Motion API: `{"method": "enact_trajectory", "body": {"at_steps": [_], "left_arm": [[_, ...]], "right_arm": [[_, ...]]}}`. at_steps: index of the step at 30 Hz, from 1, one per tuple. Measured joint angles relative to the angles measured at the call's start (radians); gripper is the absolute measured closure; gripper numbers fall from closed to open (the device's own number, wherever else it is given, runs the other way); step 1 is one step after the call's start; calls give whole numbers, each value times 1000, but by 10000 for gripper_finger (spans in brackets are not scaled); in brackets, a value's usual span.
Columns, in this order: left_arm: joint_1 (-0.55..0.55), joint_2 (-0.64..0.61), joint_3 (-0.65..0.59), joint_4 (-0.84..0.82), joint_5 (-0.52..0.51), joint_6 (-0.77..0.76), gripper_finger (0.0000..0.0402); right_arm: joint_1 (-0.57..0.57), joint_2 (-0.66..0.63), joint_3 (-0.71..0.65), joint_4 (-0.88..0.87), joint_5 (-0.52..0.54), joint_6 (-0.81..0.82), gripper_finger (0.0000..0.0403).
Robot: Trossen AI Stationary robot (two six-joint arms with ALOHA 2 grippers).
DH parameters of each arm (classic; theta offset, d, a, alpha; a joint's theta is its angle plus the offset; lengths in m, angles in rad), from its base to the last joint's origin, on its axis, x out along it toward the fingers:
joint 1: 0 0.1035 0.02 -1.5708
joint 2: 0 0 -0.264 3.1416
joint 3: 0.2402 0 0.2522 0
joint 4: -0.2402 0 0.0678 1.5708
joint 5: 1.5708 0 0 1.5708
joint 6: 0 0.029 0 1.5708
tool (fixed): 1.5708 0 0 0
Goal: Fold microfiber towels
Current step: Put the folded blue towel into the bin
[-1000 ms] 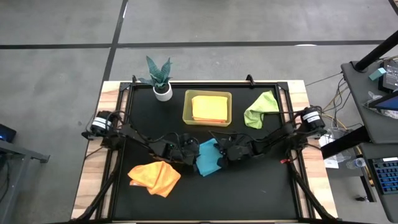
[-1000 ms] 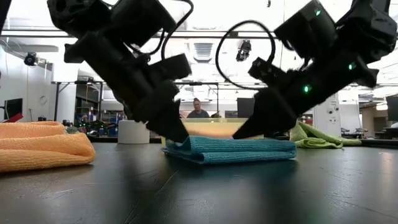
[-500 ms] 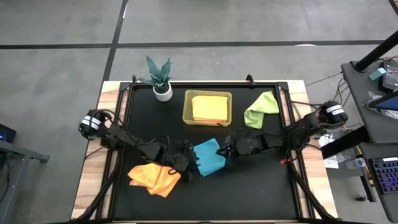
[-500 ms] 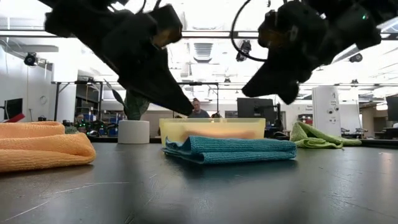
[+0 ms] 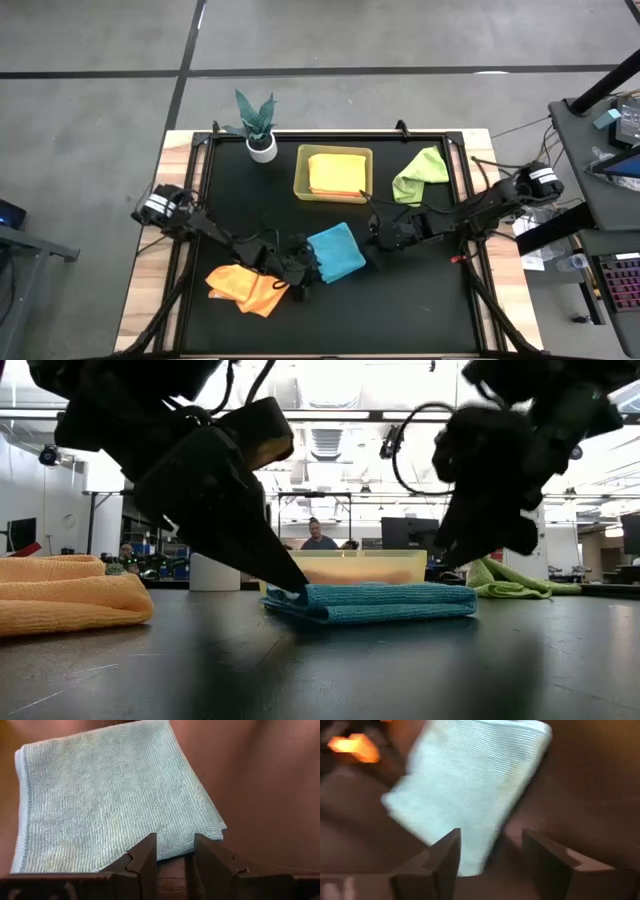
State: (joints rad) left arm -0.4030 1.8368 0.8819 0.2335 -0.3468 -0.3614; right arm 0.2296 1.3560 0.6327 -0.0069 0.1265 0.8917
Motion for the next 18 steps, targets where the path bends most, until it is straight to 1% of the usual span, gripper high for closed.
{"method": "enact_trajectory", "body": {"at_steps": [4,9,14,18], "left_arm": [[-1,5,-4,1,0,-1,286],[-2,5,-4,25,0,-1,286],[-2,6,-5,30,-1,-1,286],[-2,7,-6,40,-1,0,286]], "right_arm": [[-45,53,0,34,-9,-3,174],[-105,100,0,94,-81,-37,149],[-129,148,0,175,-122,-52,136],[-129,192,0,254,-147,-55,137]]}}
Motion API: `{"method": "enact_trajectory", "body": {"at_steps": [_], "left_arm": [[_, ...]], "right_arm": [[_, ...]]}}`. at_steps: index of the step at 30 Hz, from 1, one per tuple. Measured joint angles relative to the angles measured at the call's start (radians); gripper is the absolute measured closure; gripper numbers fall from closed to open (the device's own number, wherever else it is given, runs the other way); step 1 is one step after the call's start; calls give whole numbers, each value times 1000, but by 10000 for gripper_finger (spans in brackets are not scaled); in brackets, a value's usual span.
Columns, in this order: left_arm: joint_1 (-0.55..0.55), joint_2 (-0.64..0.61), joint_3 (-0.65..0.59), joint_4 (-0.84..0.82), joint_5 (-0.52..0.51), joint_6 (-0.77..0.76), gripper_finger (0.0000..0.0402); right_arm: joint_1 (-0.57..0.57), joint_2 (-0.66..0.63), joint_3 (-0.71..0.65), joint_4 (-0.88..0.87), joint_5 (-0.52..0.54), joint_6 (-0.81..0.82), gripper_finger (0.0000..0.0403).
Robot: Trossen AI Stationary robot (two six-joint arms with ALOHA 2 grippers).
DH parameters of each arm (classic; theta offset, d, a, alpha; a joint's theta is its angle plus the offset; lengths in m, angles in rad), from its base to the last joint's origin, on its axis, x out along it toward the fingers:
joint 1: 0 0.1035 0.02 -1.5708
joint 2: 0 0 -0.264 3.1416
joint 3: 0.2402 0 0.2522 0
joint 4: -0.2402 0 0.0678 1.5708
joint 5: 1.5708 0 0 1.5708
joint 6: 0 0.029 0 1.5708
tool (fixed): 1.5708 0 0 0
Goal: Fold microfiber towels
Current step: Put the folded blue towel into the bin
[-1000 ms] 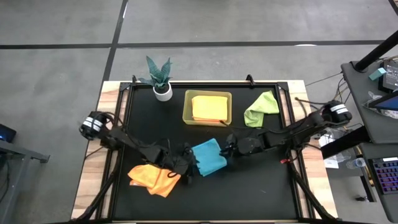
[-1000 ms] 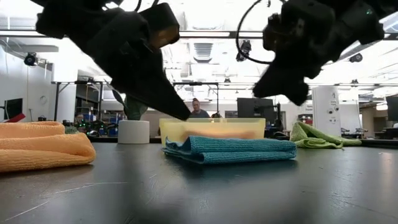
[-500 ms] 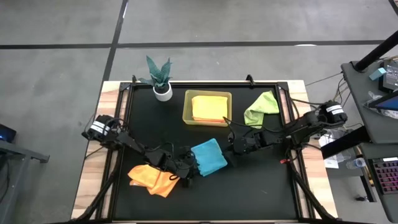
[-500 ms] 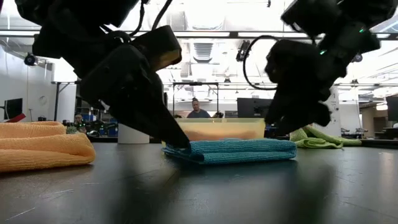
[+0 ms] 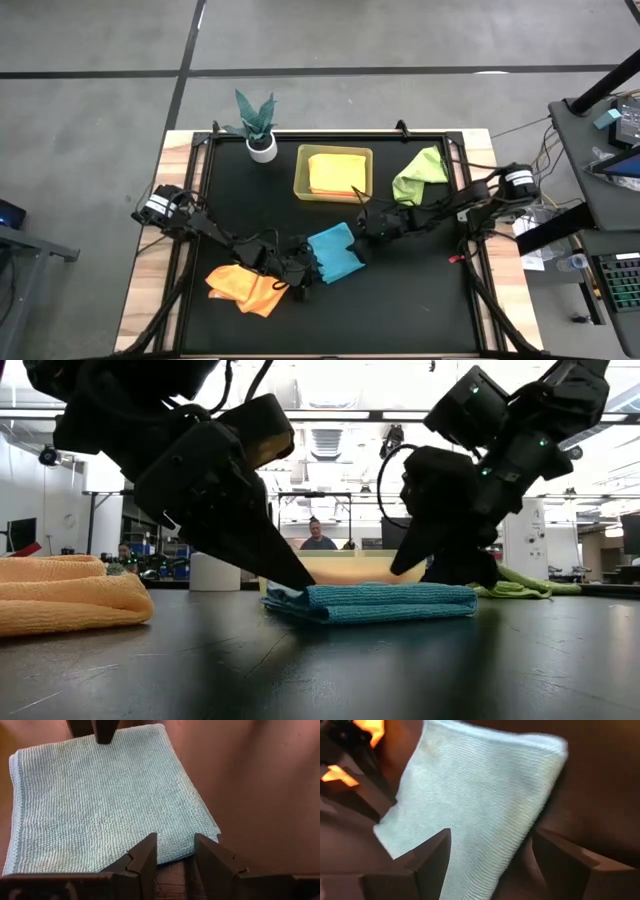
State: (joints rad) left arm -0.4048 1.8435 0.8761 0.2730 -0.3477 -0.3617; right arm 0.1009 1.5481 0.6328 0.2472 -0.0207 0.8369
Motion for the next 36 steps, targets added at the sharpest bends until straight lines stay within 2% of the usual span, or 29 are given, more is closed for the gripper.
{"method": "enact_trajectory", "body": {"at_steps": [6,11,26,33,36], "left_arm": [[1,0,-4,5,0,0,286],[1,0,-10,7,0,0,286],[1,0,-16,7,-1,0,286],[5,0,-18,6,-1,1,286],[6,0,-19,7,-11,1,286]], "right_arm": [[0,89,0,168,-63,-1,136],[0,147,1,273,-56,-14,151],[-1,163,1,287,-16,-55,282],[0,165,0,298,13,-82,375],[1,163,-1,310,15,-98,389]]}}
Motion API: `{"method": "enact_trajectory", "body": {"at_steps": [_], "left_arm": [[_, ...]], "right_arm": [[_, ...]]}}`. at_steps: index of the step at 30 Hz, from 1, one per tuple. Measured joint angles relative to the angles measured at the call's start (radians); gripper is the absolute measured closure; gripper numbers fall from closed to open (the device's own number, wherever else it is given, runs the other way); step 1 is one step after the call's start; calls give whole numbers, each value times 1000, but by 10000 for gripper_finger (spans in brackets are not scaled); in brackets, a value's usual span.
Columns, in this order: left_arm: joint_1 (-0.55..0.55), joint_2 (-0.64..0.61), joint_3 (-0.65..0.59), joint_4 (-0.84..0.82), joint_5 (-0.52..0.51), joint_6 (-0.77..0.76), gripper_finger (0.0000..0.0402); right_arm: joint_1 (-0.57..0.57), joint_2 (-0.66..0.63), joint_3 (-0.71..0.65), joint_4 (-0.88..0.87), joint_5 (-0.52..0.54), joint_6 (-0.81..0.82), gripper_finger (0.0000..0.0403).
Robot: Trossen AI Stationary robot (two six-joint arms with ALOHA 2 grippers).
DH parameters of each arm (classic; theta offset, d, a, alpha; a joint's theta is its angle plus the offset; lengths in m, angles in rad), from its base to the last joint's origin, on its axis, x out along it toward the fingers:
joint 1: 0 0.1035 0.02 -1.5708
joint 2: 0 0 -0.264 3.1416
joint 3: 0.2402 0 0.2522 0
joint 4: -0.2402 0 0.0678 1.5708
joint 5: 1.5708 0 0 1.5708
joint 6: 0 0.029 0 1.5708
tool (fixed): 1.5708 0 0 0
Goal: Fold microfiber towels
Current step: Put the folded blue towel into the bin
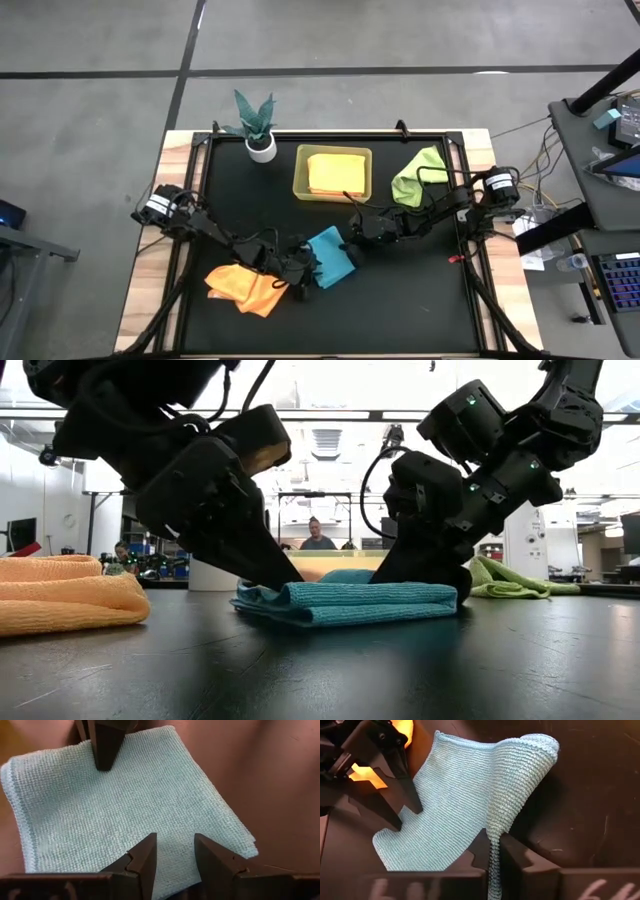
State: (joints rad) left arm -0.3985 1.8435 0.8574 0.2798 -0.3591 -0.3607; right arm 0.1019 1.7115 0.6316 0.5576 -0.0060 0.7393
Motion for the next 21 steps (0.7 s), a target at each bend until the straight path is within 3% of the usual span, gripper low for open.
{"method": "enact_trajectory", "body": {"at_steps": [8,17,21], "left_arm": [[0,-118,0,-65,-31,102,286],[8,-349,-1,-95,-252,288,286],[21,-399,-2,-68,-247,264,285]], "right_arm": [[24,-103,-1,-14,10,-56,393],[-30,-270,21,-194,10,-161,394],[-33,-312,65,-277,5,-242,394]]}}
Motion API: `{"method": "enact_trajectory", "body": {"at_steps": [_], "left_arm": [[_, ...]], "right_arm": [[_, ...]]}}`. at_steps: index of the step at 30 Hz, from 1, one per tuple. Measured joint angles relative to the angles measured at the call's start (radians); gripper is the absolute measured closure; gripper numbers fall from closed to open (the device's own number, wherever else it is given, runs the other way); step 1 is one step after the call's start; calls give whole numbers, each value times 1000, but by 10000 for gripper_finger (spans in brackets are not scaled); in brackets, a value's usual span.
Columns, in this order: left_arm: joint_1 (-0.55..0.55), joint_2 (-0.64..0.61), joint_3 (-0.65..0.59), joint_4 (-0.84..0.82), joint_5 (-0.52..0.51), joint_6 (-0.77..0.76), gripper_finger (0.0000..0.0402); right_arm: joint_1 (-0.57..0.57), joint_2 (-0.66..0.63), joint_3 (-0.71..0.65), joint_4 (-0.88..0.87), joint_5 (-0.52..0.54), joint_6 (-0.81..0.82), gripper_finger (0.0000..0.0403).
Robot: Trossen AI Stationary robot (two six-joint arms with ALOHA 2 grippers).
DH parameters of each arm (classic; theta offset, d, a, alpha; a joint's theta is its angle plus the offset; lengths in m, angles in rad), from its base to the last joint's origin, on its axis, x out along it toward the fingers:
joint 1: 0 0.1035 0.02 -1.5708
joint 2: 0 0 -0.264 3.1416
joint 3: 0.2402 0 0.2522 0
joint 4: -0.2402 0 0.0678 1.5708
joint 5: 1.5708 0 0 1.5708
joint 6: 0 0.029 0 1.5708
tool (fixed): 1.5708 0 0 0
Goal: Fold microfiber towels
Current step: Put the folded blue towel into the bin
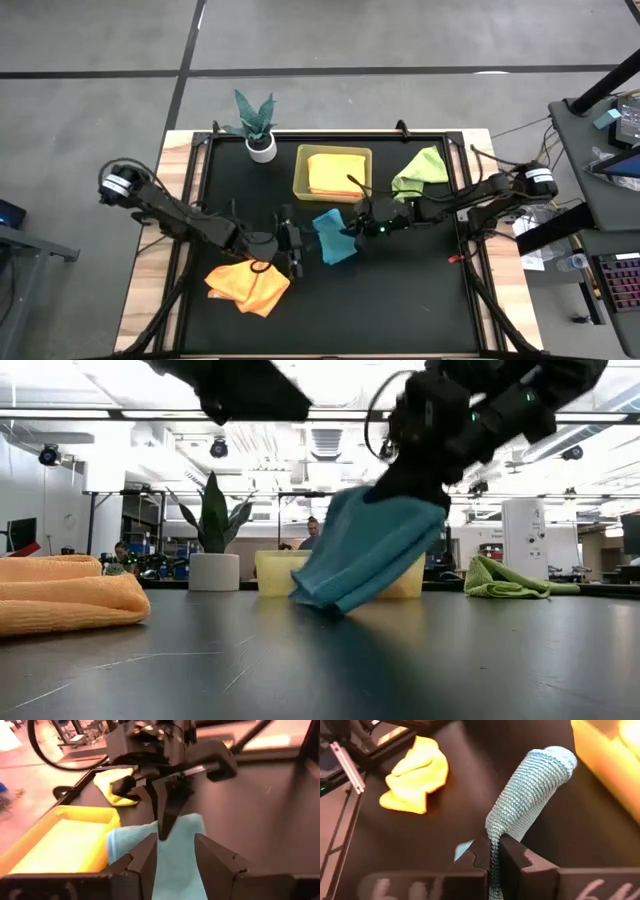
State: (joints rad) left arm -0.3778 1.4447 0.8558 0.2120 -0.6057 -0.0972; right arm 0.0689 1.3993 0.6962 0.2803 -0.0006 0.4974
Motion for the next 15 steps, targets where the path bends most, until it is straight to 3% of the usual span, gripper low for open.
{"method": "enact_trajectory", "body": {"at_steps": [5,9,15], "left_arm": [[36,-19,-12,23,129,-111,285],[54,-13,-51,60,159,-290,275],[58,-19,-152,140,176,-563,203]], "right_arm": [[0,-55,42,-51,1,-66,394],[0,-118,52,-51,2,-93,394],[0,-225,52,-108,3,-124,394]]}}
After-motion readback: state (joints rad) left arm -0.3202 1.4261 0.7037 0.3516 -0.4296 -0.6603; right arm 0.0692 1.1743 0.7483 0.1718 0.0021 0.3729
